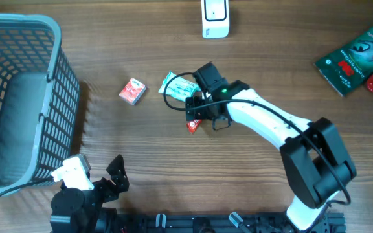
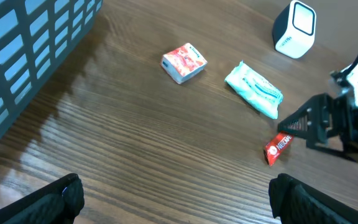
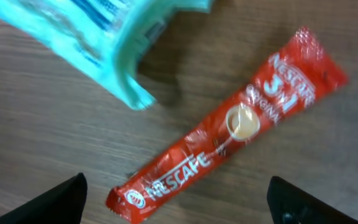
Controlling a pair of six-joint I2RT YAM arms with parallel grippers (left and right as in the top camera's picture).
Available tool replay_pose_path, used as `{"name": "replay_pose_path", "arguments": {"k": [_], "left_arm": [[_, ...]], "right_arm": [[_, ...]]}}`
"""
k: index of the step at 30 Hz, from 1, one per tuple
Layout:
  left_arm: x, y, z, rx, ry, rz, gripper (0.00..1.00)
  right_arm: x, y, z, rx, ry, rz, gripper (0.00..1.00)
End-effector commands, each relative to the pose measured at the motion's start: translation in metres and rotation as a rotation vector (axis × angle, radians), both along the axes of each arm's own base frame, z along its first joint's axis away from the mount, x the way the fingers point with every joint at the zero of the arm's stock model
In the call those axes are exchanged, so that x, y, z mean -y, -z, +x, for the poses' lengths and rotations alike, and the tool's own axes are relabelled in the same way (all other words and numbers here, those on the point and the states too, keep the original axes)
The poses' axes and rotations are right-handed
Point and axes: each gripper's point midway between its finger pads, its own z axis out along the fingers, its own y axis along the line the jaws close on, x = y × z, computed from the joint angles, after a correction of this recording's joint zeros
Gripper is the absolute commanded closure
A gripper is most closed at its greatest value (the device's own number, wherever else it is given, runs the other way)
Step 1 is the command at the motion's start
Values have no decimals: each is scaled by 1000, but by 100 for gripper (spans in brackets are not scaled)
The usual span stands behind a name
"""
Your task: Scan the item barcode
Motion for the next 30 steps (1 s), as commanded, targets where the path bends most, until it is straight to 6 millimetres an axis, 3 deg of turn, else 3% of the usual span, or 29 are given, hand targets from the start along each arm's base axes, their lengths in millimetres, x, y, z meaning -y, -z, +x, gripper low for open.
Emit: {"name": "replay_pose_path", "arguments": {"k": [1, 2, 5, 9, 10, 15, 18, 20, 23, 26, 28, 29, 30], "left_arm": [[0, 0, 0, 5, 7, 14, 0], [0, 0, 0, 5, 7, 14, 0], [0, 0, 0, 5, 7, 14, 0], [0, 0, 0, 5, 7, 14, 0], [0, 0, 0, 5, 7, 14, 0], [0, 0, 0, 5, 7, 14, 0], [0, 0, 0, 5, 7, 14, 0], [0, 0, 0, 5, 7, 14, 0], [0, 0, 0, 5, 7, 14, 0], [0, 0, 0, 5, 7, 14, 0], [0, 0, 0, 5, 7, 14, 0], [0, 0, 0, 5, 7, 14, 0], [0, 0, 0, 5, 7, 14, 0]], "right_arm": [[-11, 7, 0, -6, 152, 7, 12], [-17, 6, 0, 0, 160, 21, 18], [-21, 16, -6, -16, 183, 1, 23], [5, 45, -14, -72, 333, -113, 32], [9, 47, -13, -84, 367, -116, 38], [10, 46, -9, -81, 352, -116, 47], [2, 49, -27, -169, 265, -88, 78], [2, 50, -38, -222, 244, -90, 91], [-7, 47, -58, -315, 127, -38, 95], [-52, 17, -78, -406, -220, 273, 95], [-82, -43, -97, -449, -507, 728, 96], [-84, -80, -103, -433, -618, 979, 95], [-80, -99, -103, -412, -647, 1104, 95]]}}
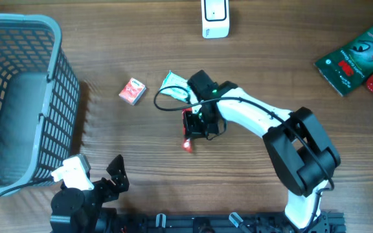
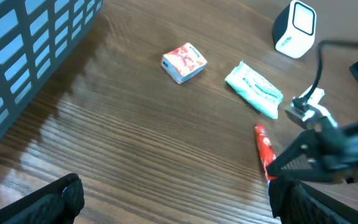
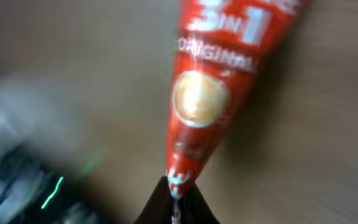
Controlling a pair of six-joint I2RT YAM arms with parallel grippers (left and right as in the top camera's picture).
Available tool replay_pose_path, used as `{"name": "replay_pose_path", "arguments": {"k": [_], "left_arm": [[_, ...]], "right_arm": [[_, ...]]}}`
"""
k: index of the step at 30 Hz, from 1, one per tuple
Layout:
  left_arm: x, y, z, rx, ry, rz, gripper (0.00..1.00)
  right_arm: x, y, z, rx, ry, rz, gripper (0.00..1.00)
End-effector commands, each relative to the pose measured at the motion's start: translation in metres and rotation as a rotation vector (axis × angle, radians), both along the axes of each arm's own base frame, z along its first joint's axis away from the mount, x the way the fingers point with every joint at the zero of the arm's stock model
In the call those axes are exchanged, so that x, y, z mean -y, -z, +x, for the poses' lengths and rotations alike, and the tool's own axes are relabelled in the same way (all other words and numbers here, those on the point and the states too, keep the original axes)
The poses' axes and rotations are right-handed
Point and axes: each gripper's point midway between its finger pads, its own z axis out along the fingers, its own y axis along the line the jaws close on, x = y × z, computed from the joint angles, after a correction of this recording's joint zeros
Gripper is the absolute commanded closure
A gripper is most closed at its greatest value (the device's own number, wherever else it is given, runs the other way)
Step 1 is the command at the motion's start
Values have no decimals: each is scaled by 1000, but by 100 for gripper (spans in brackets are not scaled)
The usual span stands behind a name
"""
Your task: Scan the item barcode
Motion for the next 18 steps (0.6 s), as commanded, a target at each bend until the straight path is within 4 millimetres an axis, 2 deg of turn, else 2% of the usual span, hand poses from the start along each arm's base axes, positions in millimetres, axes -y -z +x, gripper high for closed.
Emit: {"name": "replay_pose_path", "arguments": {"k": [1, 3, 5, 7, 13, 14, 17, 18], "left_arm": [[0, 0, 0, 6, 7, 14, 0], [0, 0, 0, 6, 7, 14, 0], [0, 0, 0, 6, 7, 14, 0], [0, 0, 0, 6, 7, 14, 0], [0, 0, 0, 6, 7, 14, 0], [0, 0, 0, 6, 7, 14, 0], [0, 0, 0, 6, 7, 14, 0], [0, 0, 0, 6, 7, 14, 0]], "right_arm": [[-17, -110, -19, -28, -210, 859, 95], [-12, -118, -17, 40, -226, 932, 95], [-13, -119, -17, 184, -302, 1004, 96], [-16, -134, -19, 315, -353, 1141, 95], [-28, -133, -20, 453, -463, 1202, 95], [-29, -128, -20, 458, -473, 1174, 95], [-25, -71, -10, 363, -467, 780, 96], [-25, -77, -14, 346, -460, 817, 96]]}}
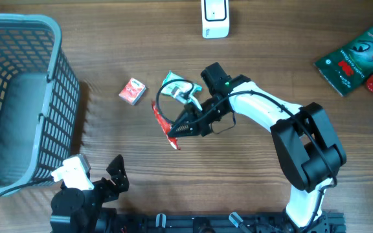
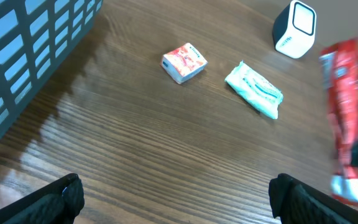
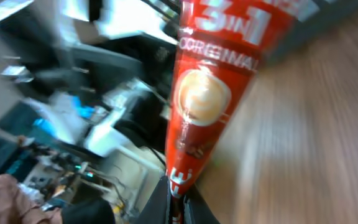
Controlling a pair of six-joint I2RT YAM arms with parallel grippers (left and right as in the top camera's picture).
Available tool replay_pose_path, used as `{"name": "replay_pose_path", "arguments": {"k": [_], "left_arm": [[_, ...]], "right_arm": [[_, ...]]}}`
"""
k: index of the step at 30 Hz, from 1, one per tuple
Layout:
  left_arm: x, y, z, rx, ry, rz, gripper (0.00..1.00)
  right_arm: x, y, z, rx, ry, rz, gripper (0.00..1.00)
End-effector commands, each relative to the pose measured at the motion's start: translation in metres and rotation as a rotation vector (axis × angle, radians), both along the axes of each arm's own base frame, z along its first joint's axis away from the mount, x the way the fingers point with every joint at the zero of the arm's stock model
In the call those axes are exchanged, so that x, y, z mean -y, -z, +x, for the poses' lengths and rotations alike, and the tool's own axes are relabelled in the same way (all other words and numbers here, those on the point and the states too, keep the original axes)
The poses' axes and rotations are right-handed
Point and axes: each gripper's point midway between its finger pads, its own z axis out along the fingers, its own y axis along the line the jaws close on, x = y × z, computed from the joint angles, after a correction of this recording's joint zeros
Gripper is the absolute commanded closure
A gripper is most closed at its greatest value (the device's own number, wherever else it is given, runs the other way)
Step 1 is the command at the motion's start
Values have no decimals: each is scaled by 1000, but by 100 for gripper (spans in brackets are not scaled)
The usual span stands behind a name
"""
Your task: Scan the item barcode
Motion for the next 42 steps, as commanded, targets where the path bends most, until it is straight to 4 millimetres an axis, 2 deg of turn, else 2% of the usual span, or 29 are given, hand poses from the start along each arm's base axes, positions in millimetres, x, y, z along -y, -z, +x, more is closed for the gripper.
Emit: {"name": "replay_pose_path", "arguments": {"k": [1, 3, 7, 10, 12, 14, 15, 18, 23, 29, 33, 38, 42], "left_arm": [[0, 0, 0, 5, 7, 14, 0], [0, 0, 0, 5, 7, 14, 0], [0, 0, 0, 5, 7, 14, 0], [0, 0, 0, 5, 7, 14, 0], [0, 0, 0, 5, 7, 14, 0], [0, 0, 0, 5, 7, 14, 0], [0, 0, 0, 5, 7, 14, 0], [0, 0, 0, 5, 7, 14, 0], [0, 0, 0, 5, 7, 14, 0], [0, 0, 0, 5, 7, 14, 0], [0, 0, 0, 5, 7, 14, 0], [0, 0, 0, 5, 7, 14, 0], [0, 0, 0, 5, 7, 14, 0]], "right_arm": [[2, 10, -4, -51, 4, -57, 96], [1, -24, -7, -52, -24, 169, 96], [-3, -28, -4, -32, -36, 206, 95], [-7, -18, 3, -162, -11, 54, 96], [-12, -8, 13, -341, 46, -119, 96], [-15, 15, 28, -597, 203, -393, 96], [-16, 21, 33, -695, 259, -469, 96], [-15, 14, 42, -983, 320, -562, 96], [-17, -10, 39, -1325, 245, -646, 96], [-14, -30, 31, -1510, 134, -713, 96], [-12, -36, 28, -1576, 94, -748, 96], [-8, -39, 36, -1580, 98, -731, 96], [0, -36, 49, -1807, 159, -835, 96]]}}
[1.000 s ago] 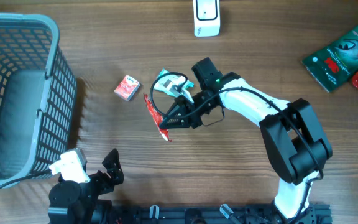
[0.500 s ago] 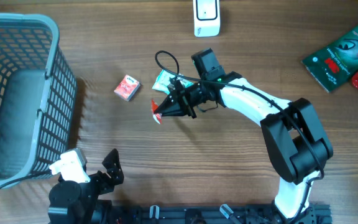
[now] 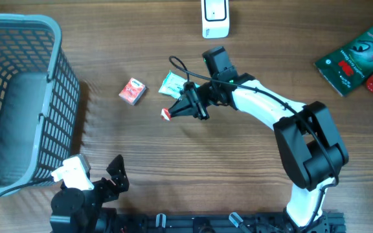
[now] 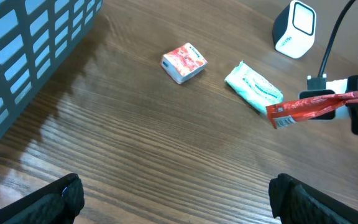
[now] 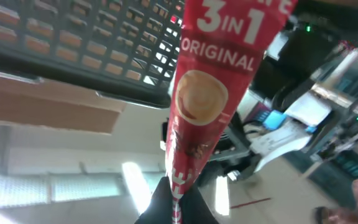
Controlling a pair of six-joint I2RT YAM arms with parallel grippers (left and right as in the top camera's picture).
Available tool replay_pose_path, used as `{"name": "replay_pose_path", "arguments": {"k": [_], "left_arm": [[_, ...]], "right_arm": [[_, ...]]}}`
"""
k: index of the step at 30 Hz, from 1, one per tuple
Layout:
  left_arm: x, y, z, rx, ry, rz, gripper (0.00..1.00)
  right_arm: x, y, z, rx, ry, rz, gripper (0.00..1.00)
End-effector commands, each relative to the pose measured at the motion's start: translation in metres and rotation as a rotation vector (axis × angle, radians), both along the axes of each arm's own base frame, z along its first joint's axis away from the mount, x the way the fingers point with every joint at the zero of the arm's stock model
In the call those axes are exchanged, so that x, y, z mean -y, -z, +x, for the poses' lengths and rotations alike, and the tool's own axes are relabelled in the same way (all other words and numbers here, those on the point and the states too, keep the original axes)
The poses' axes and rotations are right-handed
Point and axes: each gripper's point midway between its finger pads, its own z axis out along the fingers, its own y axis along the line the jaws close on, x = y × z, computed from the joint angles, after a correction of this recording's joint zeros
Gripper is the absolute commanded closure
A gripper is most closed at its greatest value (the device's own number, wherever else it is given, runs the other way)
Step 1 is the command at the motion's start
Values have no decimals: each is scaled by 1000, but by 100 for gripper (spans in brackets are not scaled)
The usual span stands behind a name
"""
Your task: Scan the item barcode
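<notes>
A red Nescafé 3-in-1 sachet (image 5: 215, 93) is pinched at one end by my right gripper (image 5: 178, 200), which is shut on it. In the overhead view the right gripper (image 3: 188, 107) holds the sachet (image 3: 168, 114) off the table, its free end pointing left, below the teal packet (image 3: 171, 84). The left wrist view shows the sachet (image 4: 306, 107) held roughly level. The white scanner (image 3: 214, 17) stands at the table's far edge, apart from the sachet. My left gripper (image 4: 179, 208) is open near the front edge with nothing between its fingers.
A grey mesh basket (image 3: 18, 97) fills the left side. A small red box (image 3: 133, 91) lies left of the teal packet. A green bag (image 3: 355, 57) and a red object sit at the far right.
My right gripper has moved up and back toward the teal packet with the sachet, which now sticks out level to the left instead of hanging down-left. The left arm has not moved.
The sachet lay on the table below the teal packet with my right gripper open over it. Then the gripper was shut on one end of it. Then it held the sachet raised, and now holds it level nearer the packet and scanner.
</notes>
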Motion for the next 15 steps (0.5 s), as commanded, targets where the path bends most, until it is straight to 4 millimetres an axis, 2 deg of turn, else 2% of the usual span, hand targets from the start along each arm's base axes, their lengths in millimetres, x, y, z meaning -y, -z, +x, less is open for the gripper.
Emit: {"name": "replay_pose_path", "arguments": {"k": [1, 2, 4, 7, 11, 15], "left_arm": [[0, 0, 0, 5, 8, 14, 0], [0, 0, 0, 5, 8, 14, 0], [0, 0, 0, 5, 8, 14, 0], [0, 0, 0, 5, 8, 14, 0], [0, 0, 0, 5, 8, 14, 0], [0, 0, 0, 5, 8, 14, 0]], "right_arm": [[10, 1, 9, -277, 12, -112, 96], [11, 1, 11, -340, 22, -147, 96], [15, 8, 21, -338, 76, -178, 96], [34, 19, 38, -411, 162, -233, 96], [58, 37, 43, -591, 255, -354, 95], [63, 38, 45, -611, 266, -363, 95]]}}
